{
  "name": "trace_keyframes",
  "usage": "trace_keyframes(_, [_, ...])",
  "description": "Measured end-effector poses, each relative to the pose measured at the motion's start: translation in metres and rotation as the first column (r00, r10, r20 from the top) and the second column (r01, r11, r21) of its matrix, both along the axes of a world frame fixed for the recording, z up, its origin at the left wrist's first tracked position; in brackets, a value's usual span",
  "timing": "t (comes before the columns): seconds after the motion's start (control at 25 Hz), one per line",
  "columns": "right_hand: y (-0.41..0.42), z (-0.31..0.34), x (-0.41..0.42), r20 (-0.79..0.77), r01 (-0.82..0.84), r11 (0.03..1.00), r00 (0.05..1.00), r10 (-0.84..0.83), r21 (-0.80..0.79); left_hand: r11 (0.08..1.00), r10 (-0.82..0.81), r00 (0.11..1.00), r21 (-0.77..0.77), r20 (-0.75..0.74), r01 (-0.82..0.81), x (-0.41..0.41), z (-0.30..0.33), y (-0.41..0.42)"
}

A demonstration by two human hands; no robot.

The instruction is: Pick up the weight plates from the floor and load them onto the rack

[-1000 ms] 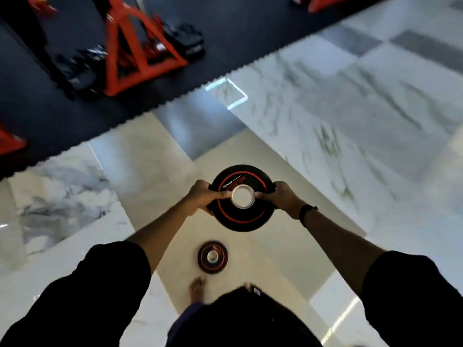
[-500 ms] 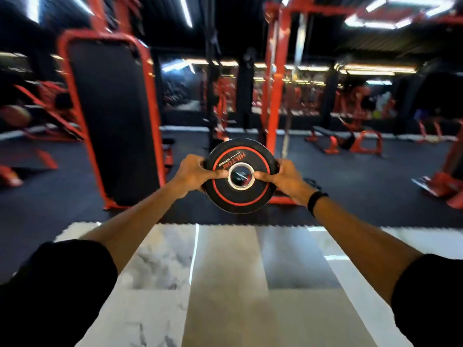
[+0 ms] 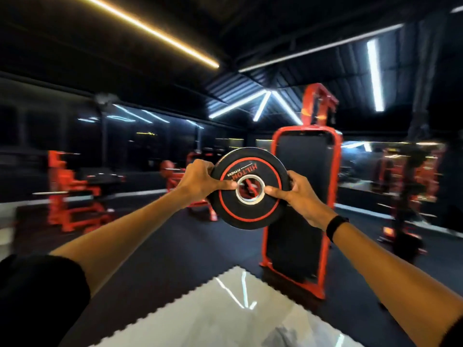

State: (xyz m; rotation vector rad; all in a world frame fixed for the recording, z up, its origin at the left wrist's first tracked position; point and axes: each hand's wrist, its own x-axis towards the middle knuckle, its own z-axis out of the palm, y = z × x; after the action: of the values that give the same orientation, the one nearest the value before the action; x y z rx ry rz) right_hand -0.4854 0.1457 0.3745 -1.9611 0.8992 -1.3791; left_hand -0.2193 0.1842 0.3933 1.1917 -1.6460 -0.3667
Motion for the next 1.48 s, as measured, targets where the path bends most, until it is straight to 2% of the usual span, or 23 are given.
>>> trace_keyframes(0.24, [-0.053, -0.007, 0.205, 0.007, -0.346, 0.938, 0.938, 0.346, -0.022, 0.943, 0.333, 0.943, 0.015, -0.009, -0.333, 0.170, -0.008, 0.038])
trace_keyframes(0.44, [-0.074, -0.014, 0.353, -0.036, -0.595, 0.804, 0.804, 0.594, -0.013, 0.805, 0.593, 0.804, 0.023, -0.053, -0.592, 0.273, -0.022, 0.078])
trace_keyframes(0.64, [-0.094, -0.024, 0.468, -0.039, -0.777, 0.629, 0.629, 0.777, -0.016, 0.622, 0.783, 0.622, 0.000, 0.004, -0.783, 0.342, -0.030, 0.096])
trace_keyframes(0.88, [-0.143, 0.001, 0.578, -0.063, -0.889, 0.452, 0.456, 0.887, -0.071, 0.449, 0.892, 0.451, -0.062, -0.032, -0.892, 0.397, -0.015, 0.072])
trace_keyframes(1.08, [-0.183, 0.026, 0.647, -0.117, -0.933, 0.333, 0.350, 0.929, -0.139, 0.355, 0.928, 0.362, -0.080, -0.087, -0.931, 0.431, -0.003, 0.042])
trace_keyframes(1.48, [-0.180, 0.005, 0.763, -0.094, -0.989, 0.126, 0.133, 0.987, -0.080, 0.121, 0.992, 0.122, -0.053, -0.016, -0.991, 0.484, -0.014, 0.050])
